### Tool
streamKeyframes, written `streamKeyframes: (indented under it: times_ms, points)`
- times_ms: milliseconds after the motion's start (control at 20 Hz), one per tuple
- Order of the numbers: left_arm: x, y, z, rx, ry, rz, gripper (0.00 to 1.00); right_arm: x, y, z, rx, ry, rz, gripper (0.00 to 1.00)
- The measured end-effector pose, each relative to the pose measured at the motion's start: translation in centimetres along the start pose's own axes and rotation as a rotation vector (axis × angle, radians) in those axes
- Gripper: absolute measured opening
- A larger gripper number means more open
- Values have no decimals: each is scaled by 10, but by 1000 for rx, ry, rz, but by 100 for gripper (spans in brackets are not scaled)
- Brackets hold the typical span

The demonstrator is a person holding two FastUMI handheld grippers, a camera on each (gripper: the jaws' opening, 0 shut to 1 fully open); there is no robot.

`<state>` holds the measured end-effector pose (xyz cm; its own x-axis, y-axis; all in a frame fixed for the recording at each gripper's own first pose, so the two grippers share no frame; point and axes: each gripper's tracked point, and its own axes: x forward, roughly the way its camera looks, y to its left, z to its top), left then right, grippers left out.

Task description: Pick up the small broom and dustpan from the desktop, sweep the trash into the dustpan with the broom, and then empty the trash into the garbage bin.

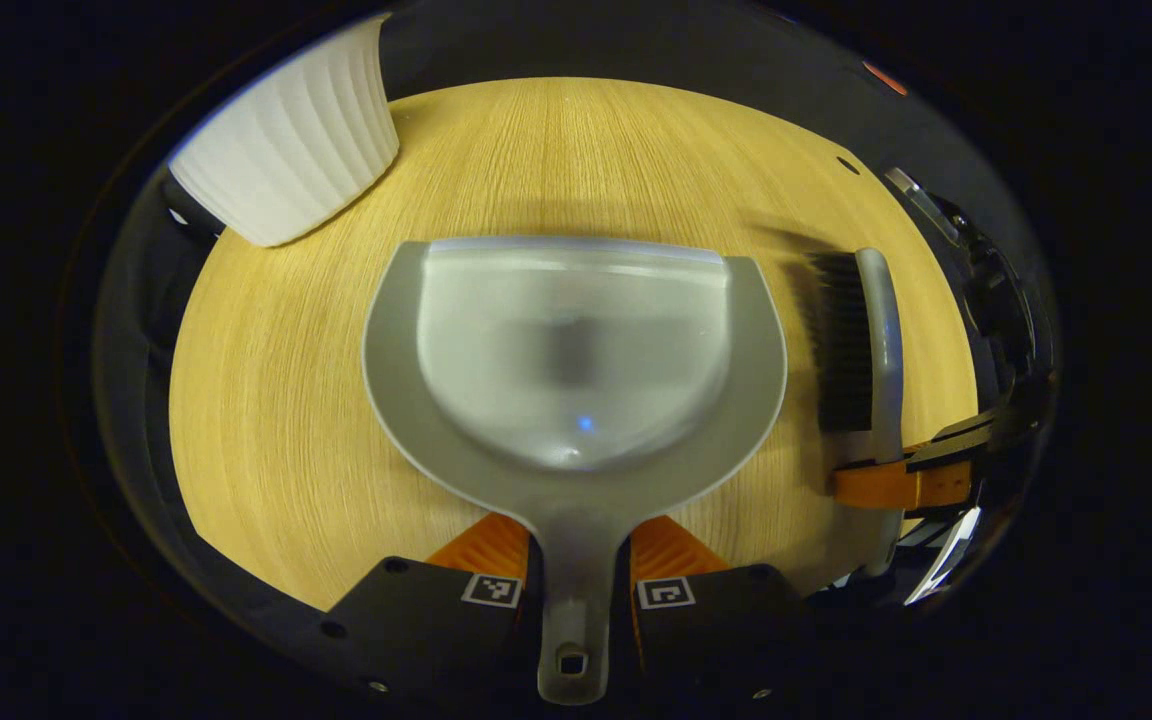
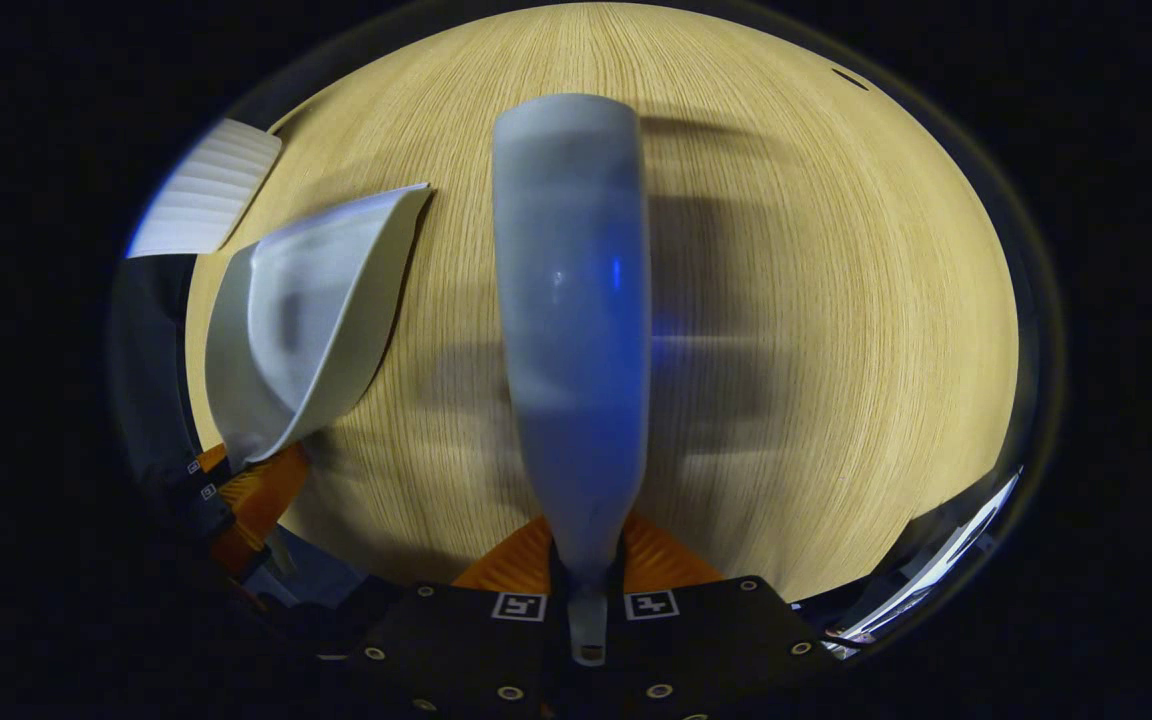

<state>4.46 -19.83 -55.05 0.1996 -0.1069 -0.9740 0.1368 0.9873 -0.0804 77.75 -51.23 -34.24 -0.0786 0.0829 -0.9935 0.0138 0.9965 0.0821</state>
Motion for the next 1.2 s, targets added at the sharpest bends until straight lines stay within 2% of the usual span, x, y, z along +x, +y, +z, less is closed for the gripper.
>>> streamKeyframes:
  times_ms: [50, 200, 750, 800, 850, 900, 1000, 1050, 1100, 1200]
  points:
    - [0, -2, 0, -4, -2, 3, 28, 17, 17, 8, -3, 3, -1, 14]
    - [-3, 0, -3, -8, -1, 8, 28, 19, 12, -4, -7, 9, -5, 14]
    - [-3, -2, -4, 14, 2, 24, 32, 19, 18, -2, -8, 8, 18, 22]
    - [-3, -2, -3, 18, -2, 26, 33, 19, 15, -2, -9, 7, 18, 23]
    - [-3, -2, -2, 22, -3, 29, 34, 19, 19, 1, -14, 8, 21, 30]
    - [-4, -3, -1, 24, -6, 33, 34, 20, 25, 0, -22, 6, 26, 24]
    - [-3, -3, 0, 28, -8, 36, 34, 19, 26, 0, -25, 3, 39, 29]
    - [-3, -4, 0, 29, -8, 35, 35, 20, 29, 0, -31, -3, 43, 24]
    - [-2, -3, 0, 31, -11, 37, 35, 21, 30, 2, -33, -7, 46, 37]
    - [-3, -1, -1, 37, -14, 42, 35, 19, 37, 4, -31, -9, 61, 43]
